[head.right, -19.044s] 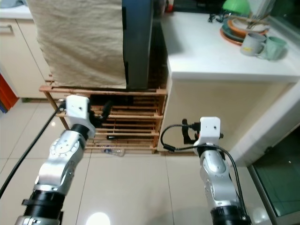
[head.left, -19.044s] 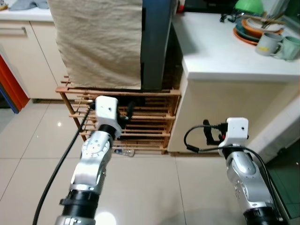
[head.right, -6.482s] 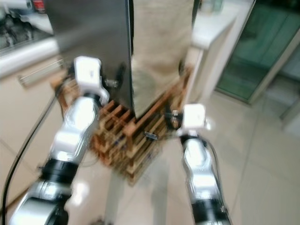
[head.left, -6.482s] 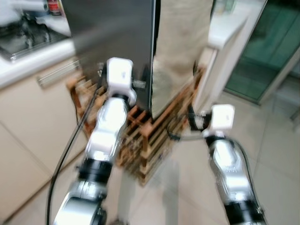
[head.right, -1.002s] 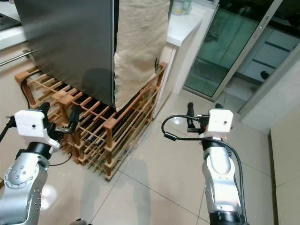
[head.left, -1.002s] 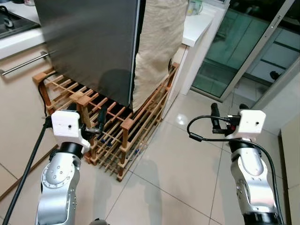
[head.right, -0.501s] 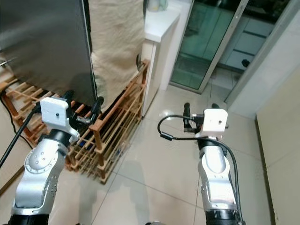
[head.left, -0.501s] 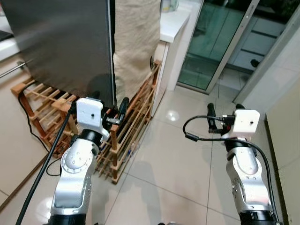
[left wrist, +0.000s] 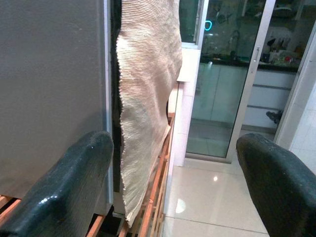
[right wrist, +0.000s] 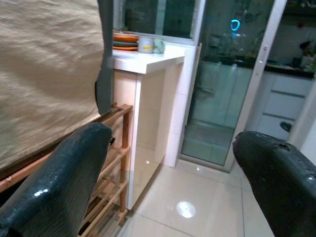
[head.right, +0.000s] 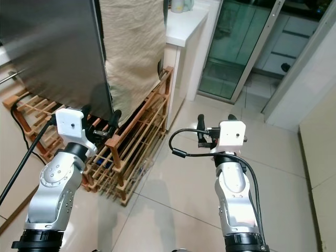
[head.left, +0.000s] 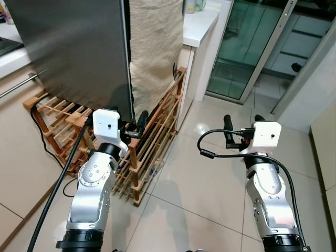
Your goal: Restocking fridge
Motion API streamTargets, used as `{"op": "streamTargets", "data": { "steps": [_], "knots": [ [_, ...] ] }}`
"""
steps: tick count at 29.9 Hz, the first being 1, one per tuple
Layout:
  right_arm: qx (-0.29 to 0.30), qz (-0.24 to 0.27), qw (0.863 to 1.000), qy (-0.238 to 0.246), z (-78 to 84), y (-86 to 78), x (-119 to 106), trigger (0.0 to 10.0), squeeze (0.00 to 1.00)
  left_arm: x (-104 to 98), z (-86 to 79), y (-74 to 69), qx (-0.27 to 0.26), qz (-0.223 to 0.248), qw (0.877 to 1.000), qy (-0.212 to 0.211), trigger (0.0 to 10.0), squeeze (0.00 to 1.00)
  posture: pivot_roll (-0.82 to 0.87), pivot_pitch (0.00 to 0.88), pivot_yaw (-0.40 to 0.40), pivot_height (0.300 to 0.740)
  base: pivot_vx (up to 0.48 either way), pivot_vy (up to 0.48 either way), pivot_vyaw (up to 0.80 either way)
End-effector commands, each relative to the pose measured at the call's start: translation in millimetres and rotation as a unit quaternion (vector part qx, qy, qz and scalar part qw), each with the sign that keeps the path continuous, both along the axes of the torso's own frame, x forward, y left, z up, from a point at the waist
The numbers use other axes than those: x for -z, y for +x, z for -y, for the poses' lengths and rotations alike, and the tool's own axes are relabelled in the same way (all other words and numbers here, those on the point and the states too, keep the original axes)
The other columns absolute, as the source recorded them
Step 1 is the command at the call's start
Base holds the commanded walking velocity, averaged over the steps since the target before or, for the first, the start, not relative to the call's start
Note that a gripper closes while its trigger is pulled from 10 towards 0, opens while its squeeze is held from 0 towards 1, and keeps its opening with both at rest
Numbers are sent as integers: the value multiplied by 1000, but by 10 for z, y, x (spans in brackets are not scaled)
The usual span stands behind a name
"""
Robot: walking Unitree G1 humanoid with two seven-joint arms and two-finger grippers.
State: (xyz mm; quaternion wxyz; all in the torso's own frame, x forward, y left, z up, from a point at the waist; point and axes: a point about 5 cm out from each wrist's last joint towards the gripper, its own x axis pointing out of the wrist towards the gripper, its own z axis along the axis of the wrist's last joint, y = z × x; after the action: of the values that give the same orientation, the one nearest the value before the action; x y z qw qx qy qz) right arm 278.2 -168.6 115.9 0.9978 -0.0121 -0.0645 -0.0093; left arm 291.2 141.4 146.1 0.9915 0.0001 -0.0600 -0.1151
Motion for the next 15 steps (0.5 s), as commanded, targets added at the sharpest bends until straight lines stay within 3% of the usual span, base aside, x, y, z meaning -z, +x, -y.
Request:
{"op": "streamTargets", "data": {
  "steps": [1,4,5,7,9,11,12,15],
  "knots": [
    [10,3,1000,1,26,-15,-39,10000,918,2,24,6,0,3,1000,0,10000,0,-42,0,-10,740,0,0,0],
    [16,21,1000,-2,66,-97,-102,10000,922,-46,-63,-80,-16,17,1000,0,10000,0,-44,0,-11,740,0,0,0],
    [19,27,999,-1,98,-150,-134,10000,922,-66,-139,-158,-25,25,999,6,10000,0,-44,0,-11,740,0,0,0],
    [19,26,999,-15,228,-402,-142,10000,925,31,-427,-508,-63,7,997,34,10000,0,-44,0,-18,740,0,0,0],
    [22,19,1000,-12,272,-454,-107,10000,925,57,-450,-582,-73,2,997,24,10000,0,-43,0,-23,740,0,0,0],
    [26,19,999,-12,304,-463,-92,10000,922,36,-417,-570,-85,8,996,-8,10000,0,-43,0,-28,740,0,0,0],
    [27,23,999,-14,295,-431,-98,10000,922,5,-338,-495,-85,17,996,-13,10000,0,-48,0,-29,740,0,0,0],
    [26,27,999,-15,278,-403,-109,10000,925,-11,-299,-446,-82,21,996,-11,10000,0,-49,0,-29,740,0,0,0]
  ]
}}
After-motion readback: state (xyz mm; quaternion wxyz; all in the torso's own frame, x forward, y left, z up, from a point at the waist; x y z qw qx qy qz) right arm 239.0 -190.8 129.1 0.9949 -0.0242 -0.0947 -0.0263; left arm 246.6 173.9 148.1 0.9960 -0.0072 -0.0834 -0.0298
